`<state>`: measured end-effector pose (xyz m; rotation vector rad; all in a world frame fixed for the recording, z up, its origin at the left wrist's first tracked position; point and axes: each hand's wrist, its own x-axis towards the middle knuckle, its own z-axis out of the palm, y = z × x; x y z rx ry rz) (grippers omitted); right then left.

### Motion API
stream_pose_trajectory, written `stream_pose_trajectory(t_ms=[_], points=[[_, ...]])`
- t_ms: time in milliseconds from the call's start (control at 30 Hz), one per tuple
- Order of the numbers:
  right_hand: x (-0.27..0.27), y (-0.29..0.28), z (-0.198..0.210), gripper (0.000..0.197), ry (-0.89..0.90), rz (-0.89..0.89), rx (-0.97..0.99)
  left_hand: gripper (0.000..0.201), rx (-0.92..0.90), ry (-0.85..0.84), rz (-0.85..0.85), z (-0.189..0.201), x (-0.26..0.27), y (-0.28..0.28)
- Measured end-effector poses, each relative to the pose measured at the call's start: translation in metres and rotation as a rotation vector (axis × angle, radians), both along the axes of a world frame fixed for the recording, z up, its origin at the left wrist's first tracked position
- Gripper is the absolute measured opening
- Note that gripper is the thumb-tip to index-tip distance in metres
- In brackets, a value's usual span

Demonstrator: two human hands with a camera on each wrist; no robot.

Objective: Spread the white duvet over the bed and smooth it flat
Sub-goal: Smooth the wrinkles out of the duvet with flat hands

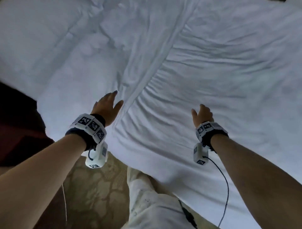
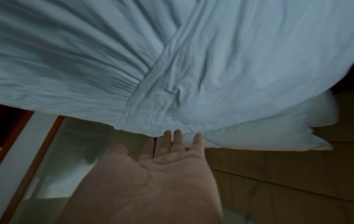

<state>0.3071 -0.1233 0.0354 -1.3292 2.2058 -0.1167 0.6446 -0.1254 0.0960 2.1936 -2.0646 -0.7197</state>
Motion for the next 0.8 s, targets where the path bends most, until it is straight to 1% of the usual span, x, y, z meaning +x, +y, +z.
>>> stream_pose_trajectory(t_ms=[100, 200, 300, 400, 500, 600, 667, 700, 733, 767, 800], points=[[0.034, -0.040, -0.020, 0.059, -0.014, 0.003, 0.069, 0.058, 0.060, -0.037, -0.037, -0.024, 0.027, -0.072], [0.068, -0.082, -0.028, 0.058, -0.057, 0.065, 0.058, 0.059, 0.078, -0.053, -0.009, -0.047, 0.051, -0.135], [0.085, -0.119, -0.034, 0.058, -0.093, 0.096, 0.033, 0.060, 0.061, -0.052, 0.002, -0.063, 0.059, -0.191], [0.085, -0.137, -0.047, 0.057, -0.098, 0.085, 0.053, 0.061, -0.005, -0.101, 0.054, -0.076, 0.066, -0.243], [0.076, -0.145, -0.069, 0.057, -0.015, 0.084, 0.070, 0.067, -0.102, -0.186, 0.136, -0.102, 0.082, -0.291], [0.061, -0.148, -0.086, 0.058, 0.069, -0.003, 0.054, 0.073, -0.136, -0.221, 0.223, -0.130, 0.085, -0.329], [0.052, -0.152, -0.095, 0.057, 0.113, -0.103, 0.041, 0.074, -0.077, -0.203, 0.229, -0.148, 0.067, -0.348], [0.049, -0.154, -0.098, 0.057, 0.124, -0.139, 0.034, 0.074, -0.031, -0.198, 0.186, -0.154, 0.053, -0.350], [0.048, -0.157, -0.101, 0.057, 0.133, -0.166, 0.035, 0.073, 0.009, -0.195, 0.086, -0.157, 0.035, -0.348], [0.047, -0.161, -0.103, 0.058, 0.144, -0.182, 0.044, 0.073, 0.049, -0.179, -0.077, -0.159, 0.013, -0.340], [0.049, -0.167, -0.105, 0.058, 0.154, -0.193, 0.058, 0.072, 0.083, -0.145, -0.286, -0.156, -0.010, -0.330]])
